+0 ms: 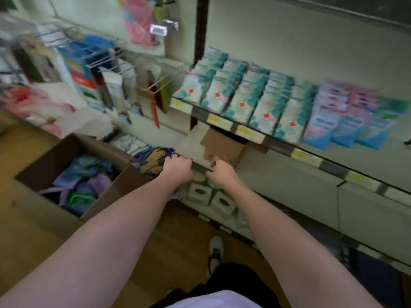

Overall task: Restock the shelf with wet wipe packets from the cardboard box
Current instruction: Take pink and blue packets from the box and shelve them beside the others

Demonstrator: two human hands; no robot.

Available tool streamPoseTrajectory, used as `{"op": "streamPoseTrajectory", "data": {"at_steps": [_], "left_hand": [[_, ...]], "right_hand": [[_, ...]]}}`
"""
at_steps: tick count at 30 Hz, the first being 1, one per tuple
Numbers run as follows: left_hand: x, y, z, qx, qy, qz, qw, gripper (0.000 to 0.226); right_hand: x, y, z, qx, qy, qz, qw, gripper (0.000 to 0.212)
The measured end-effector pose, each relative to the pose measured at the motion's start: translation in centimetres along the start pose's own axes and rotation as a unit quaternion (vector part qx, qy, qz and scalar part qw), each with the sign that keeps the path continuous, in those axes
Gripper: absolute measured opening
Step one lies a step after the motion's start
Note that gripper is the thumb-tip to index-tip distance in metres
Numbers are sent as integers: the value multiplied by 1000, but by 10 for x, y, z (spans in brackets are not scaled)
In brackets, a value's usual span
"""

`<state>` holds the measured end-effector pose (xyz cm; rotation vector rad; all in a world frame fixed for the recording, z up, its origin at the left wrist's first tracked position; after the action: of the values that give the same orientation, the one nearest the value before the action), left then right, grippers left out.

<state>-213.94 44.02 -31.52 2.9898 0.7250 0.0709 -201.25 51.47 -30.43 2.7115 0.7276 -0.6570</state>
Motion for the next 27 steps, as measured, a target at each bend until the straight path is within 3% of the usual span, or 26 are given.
{"op": "streamPoseTrajectory", "data": {"at_steps": [8,15,20,27], "left_hand": [[-136,41,57,-42,3,-143,989,48],[-245,64,75,-71,42,-296,952,47],[-300,73,84,-78,56,-378,921,39],[-344,81,105,-114,68,-428,894,39]], "right_hand": [[-98,-20,123,-91,68,-116,987,25],[-197,-49,226,-186,72,-228,953,32],[-239,-68,280,-243,67,-259,933,31],[-272,-73,329,-297,58,-295,906,28]]}}
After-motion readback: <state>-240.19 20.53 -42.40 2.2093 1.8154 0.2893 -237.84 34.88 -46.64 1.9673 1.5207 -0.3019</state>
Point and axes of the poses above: each hand's wrist, its own y-axis away from the middle knuckle, its own z-axis out of the palm, x = y × z, the point moved 5 cm from there along -y, towards the middle knuckle, and after that the axes turned 15 degrees about x, right-handed, at the moved point
